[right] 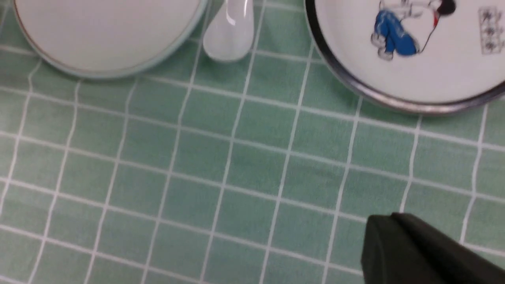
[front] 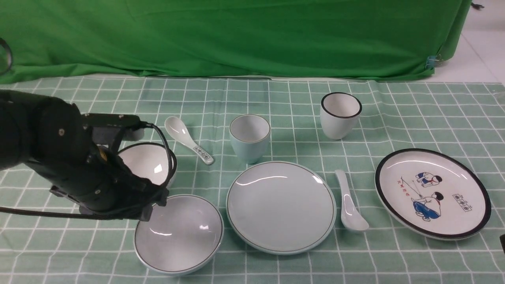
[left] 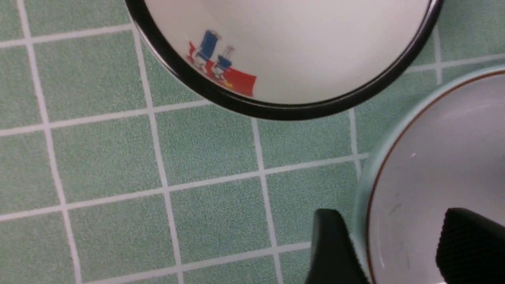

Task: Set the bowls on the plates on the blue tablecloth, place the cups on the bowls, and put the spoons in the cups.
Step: 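Reach toward the plain white bowl and position the gripper at its rim, then place the bowl on top of the plate with the left gripper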

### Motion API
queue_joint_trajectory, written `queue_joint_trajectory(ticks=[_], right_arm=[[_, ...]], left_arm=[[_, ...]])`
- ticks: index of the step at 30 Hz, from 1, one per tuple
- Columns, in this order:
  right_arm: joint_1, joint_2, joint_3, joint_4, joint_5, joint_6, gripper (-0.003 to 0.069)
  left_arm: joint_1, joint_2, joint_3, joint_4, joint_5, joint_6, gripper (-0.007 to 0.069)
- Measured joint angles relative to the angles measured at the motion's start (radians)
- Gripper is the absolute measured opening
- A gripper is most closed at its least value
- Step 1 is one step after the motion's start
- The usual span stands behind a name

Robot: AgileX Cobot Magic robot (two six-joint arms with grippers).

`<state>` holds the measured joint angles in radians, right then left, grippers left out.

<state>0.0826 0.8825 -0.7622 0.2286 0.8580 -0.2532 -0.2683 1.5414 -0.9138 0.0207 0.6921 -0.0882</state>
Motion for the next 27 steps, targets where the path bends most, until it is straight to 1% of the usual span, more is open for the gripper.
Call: queue_joint_trajectory(ticks=[2, 3, 5, 6, 8, 9, 12, 16, 20, 22, 27], right_arm=[[0.0, 0.0, 0.0, 0.008, -0.024, 0.0, 0.0034], [0.0, 0.0, 0.0, 0.012, -0.032, 0.0, 0.0034], [0.0, 0.0, 0.0, 0.013, -0.044, 0.0, 0.0035], [0.0, 0.0, 0.0, 0.015, -0.051, 0.0, 0.0035], [0.0, 0.0, 0.0, 0.016, -0.063, 0.0, 0.0036], [0.0, 0.0, 0.0, 0.016, -0.067, 0.0, 0.0038], [0.0, 0.0, 0.0, 0.016, -0.074, 0.0, 0.0046], [0.0, 0.0, 0.0, 0.016, -0.074, 0.0, 0.0054], [0.0, 0.0, 0.0, 0.016, -0.074, 0.0, 0.0062], [0.0, 0.0, 0.0, 0.016, -0.074, 0.0, 0.0064], [0.0, 0.0, 0.0, 0.018, -0.074, 0.0, 0.0067]], left_arm=[[0.0, 0.038, 0.0, 0.0, -0.019, 0.0, 0.0455], [0.0, 0.057, 0.0, 0.0, -0.029, -0.001, 0.0474], [0.0, 0.099, 0.0, -0.004, -0.037, -0.002, 0.0484], [0.0, 0.114, 0.0, -0.012, -0.036, -0.002, 0.0468], [0.0, 0.136, 0.0, -0.021, -0.036, -0.002, 0.04], [0.0, 0.145, 0.0, -0.021, -0.036, -0.001, 0.0335], [0.0, 0.138, -0.009, -0.04, -0.022, -0.005, 0.0111], [-0.001, 0.094, -0.024, -0.053, 0.032, -0.007, 0.0044], [-0.002, 0.036, -0.058, -0.045, 0.09, -0.004, 0.0024], [-0.006, 0.008, -0.086, -0.07, 0.088, 0.013, 0.0024], [-0.06, 0.008, -0.191, -0.215, 0.05, 0.07, 0.0024]])
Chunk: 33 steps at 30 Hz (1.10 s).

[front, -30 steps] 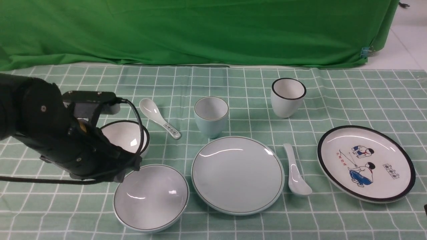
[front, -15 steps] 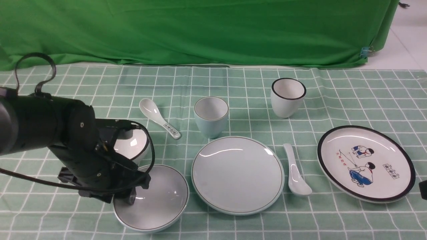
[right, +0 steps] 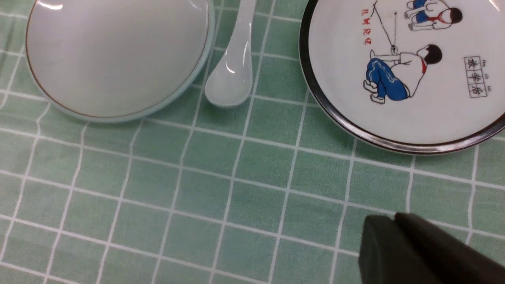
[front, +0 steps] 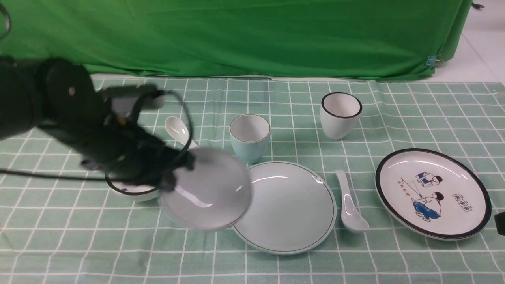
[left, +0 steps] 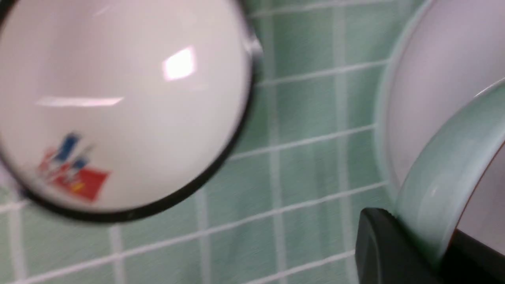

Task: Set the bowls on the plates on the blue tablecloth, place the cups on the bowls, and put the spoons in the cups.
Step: 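Place the bowl on top of the plate with the left gripper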

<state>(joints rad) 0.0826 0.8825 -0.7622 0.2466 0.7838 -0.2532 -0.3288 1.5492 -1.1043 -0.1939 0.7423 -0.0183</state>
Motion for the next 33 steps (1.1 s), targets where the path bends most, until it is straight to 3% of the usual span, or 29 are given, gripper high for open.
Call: queue_joint_trajectory(ticks=[8, 24, 29, 33], right_arm=[[0.0, 0.0, 0.0, 0.002, 0.0, 0.0, 0.007], [0.0, 0.0, 0.0, 0.002, -0.002, -0.001, 0.0087], [0.0, 0.0, 0.0, 0.002, -0.005, -0.003, 0.0088], [0.0, 0.0, 0.0, 0.002, -0.007, -0.003, 0.009]], left_arm=[[-0.137, 0.254, -0.222, -0.064, -0.024, 0.013, 0.0024], [-0.14, 0.43, -0.275, -0.108, -0.055, 0.012, 0.0037], [-0.14, 0.43, -0.276, -0.116, -0.055, 0.012, 0.0147], [-0.14, 0.407, -0.29, -0.114, -0.038, 0.005, 0.0323]])
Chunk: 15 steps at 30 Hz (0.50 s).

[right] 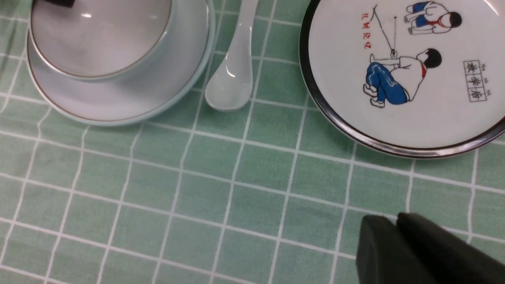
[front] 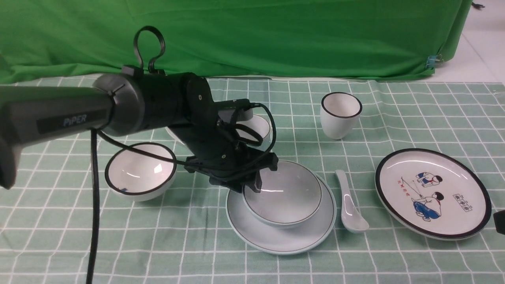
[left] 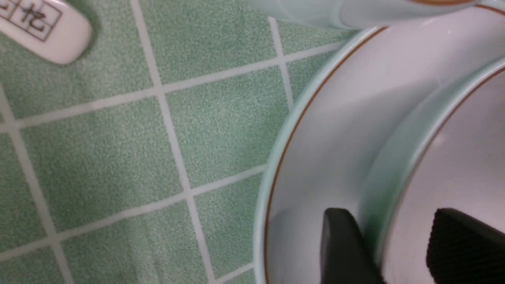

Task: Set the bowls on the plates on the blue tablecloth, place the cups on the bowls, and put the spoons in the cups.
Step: 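Place the bowl on top of the plate with the left gripper, then grasp the light green cup by its rim with the left gripper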

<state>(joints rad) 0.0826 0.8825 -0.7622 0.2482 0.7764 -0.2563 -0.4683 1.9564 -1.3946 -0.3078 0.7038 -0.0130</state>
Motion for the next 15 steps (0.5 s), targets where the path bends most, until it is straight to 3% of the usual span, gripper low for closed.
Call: queue_joint_trajectory(ticks=[3, 5, 8, 15], right_arm=[[0.0, 0.0, 0.0, 0.0, 0.0, 0.0, 0.0092], [0.0, 0.0, 0.0, 0.0, 0.0, 0.0, 0.0096], [0.0, 0.0, 0.0, 0.0, 0.0, 0.0, 0.0099], [0.0, 0.0, 0.0, 0.0, 0.0, 0.0, 0.0107]], left_arm=[[0.005, -0.025, -0.036, 0.022, 0.02, -0.036, 0.0396], [0.027, -0.051, -0.112, 0.092, 0.05, -0.122, 0.0447], [0.076, -0.046, -0.227, 0.155, 0.085, -0.172, 0.0459], [0.129, 0.073, -0.397, 0.175, 0.096, -0.154, 0.0459]])
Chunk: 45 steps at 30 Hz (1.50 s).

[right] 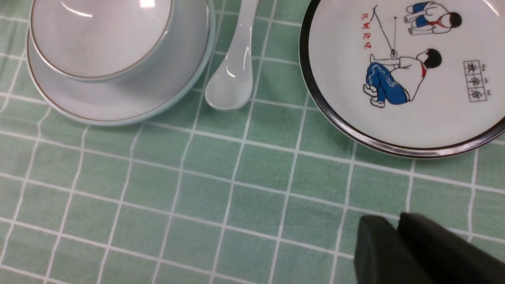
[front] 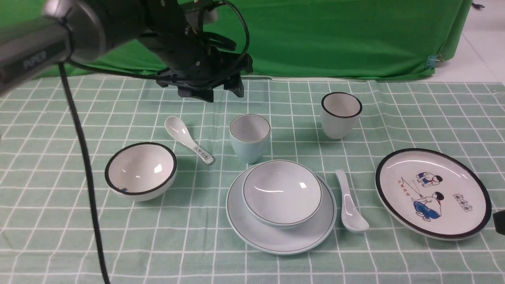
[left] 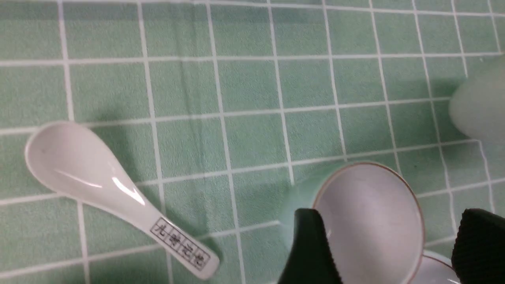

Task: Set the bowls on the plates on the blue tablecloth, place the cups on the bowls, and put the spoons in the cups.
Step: 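Grasp the light green cup by its rim with the left gripper, then place the cup upside down onto the bowl on the plate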

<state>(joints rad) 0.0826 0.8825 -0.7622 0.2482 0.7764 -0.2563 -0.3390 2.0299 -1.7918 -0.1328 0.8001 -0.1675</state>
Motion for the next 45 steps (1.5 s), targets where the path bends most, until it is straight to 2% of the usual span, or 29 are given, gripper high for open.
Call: queue_joint_trajectory(ticks=[12, 15, 18, 20, 23, 29, 34, 39, 45], right_arm=[[0.0, 0.0, 0.0, 0.0, -0.001, 0.0, 0.0119], [0.0, 0.0, 0.0, 0.0, -0.012, -0.001, 0.0119], [0.0, 0.0, 0.0, 0.0, -0.02, -0.001, 0.0122], [0.0, 0.0, 0.0, 0.0, -0.024, -0.001, 0.0125], [0.0, 0.0, 0.0, 0.0, -0.027, -0.001, 0.0126], [0.0, 0.0, 0.0, 0.0, -0.031, -0.001, 0.0129], [0.0, 0.0, 0.0, 0.0, -0.044, -0.001, 0.013], [0.0, 0.0, 0.0, 0.0, -0.046, -0.001, 0.013], [0.0, 0.0, 0.0, 0.0, -0.046, -0.001, 0.0132]], left_arm=[[-0.003, 0.147, -0.017, -0.029, 0.031, 0.069, 0.0456], [-0.003, 0.163, -0.018, -0.031, 0.017, 0.087, 0.0381], [-0.003, 0.168, -0.018, -0.031, 0.006, 0.09, 0.023], [-0.003, 0.161, -0.018, -0.033, 0.005, 0.09, 0.0093], [-0.003, 0.134, -0.03, -0.023, 0.024, 0.096, 0.0036], [-0.005, -0.013, -0.063, -0.044, 0.103, 0.162, 0.0031], [-0.078, -0.092, 0.005, -0.067, 0.22, 0.234, 0.0031], [-0.16, -0.072, 0.159, -0.059, 0.158, 0.252, 0.0031], [-0.161, -0.048, 0.185, -0.064, 0.066, 0.254, 0.0031]])
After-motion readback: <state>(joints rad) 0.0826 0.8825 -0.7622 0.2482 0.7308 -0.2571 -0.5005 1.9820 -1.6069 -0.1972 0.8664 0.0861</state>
